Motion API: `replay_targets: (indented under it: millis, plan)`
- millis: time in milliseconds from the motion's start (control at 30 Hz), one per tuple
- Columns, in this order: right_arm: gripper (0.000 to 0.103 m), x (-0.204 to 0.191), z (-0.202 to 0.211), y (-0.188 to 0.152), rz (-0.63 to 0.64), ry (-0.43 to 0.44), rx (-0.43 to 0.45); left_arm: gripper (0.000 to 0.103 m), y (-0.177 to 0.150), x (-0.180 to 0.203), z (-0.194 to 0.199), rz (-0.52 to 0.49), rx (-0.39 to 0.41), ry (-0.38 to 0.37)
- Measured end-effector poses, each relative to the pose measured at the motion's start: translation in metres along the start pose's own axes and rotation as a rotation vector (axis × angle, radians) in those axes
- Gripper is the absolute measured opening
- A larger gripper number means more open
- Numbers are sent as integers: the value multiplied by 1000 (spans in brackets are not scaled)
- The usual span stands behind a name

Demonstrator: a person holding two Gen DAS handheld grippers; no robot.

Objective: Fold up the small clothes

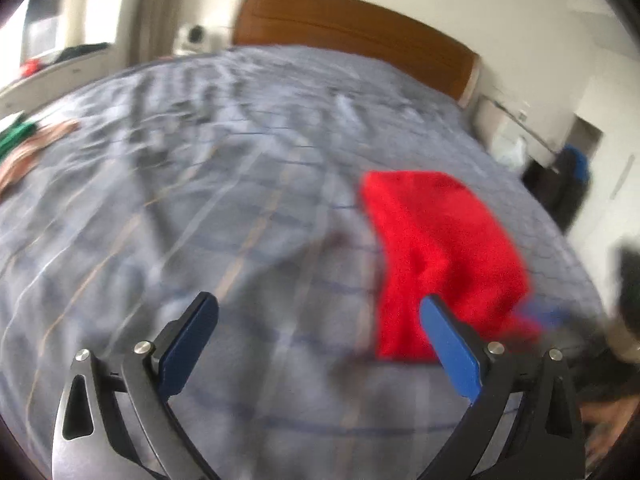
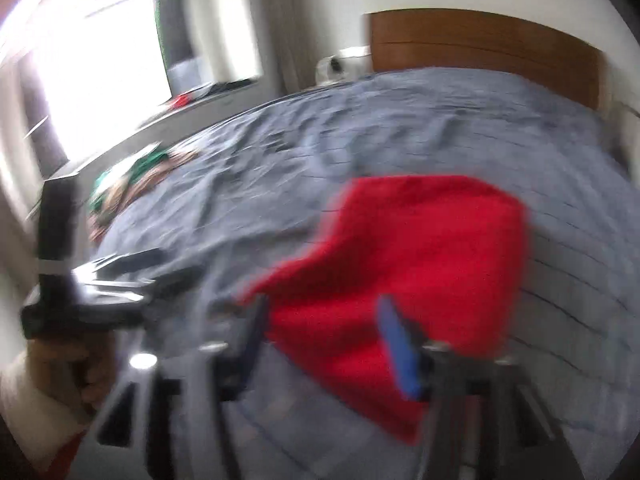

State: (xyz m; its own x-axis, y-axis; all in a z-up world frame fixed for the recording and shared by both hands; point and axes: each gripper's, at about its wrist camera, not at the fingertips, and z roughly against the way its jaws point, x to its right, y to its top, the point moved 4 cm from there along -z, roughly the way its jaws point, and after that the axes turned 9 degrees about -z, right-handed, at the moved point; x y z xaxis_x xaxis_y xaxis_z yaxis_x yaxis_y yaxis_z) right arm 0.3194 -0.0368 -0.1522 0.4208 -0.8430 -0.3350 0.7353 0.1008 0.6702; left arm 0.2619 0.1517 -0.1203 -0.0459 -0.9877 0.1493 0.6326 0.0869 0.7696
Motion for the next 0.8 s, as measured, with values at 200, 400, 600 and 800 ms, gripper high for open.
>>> replay_targets:
  millis: [200, 400, 600, 800]
  plan:
    - [81, 40, 10, 1, -175, 180, -63, 101, 45, 38, -66, -188, -240, -162]
    - [97, 117, -8, 48, -517, 220, -27, 101, 69, 31, -123, -103, -360, -212]
    - [83, 129, -80, 51, -670, 344, -121, 101, 57, 45, -151, -95, -435, -213]
    - [34, 66, -67, 65, -194, -52, -45, 27, 67, 76, -123, -172, -345, -211]
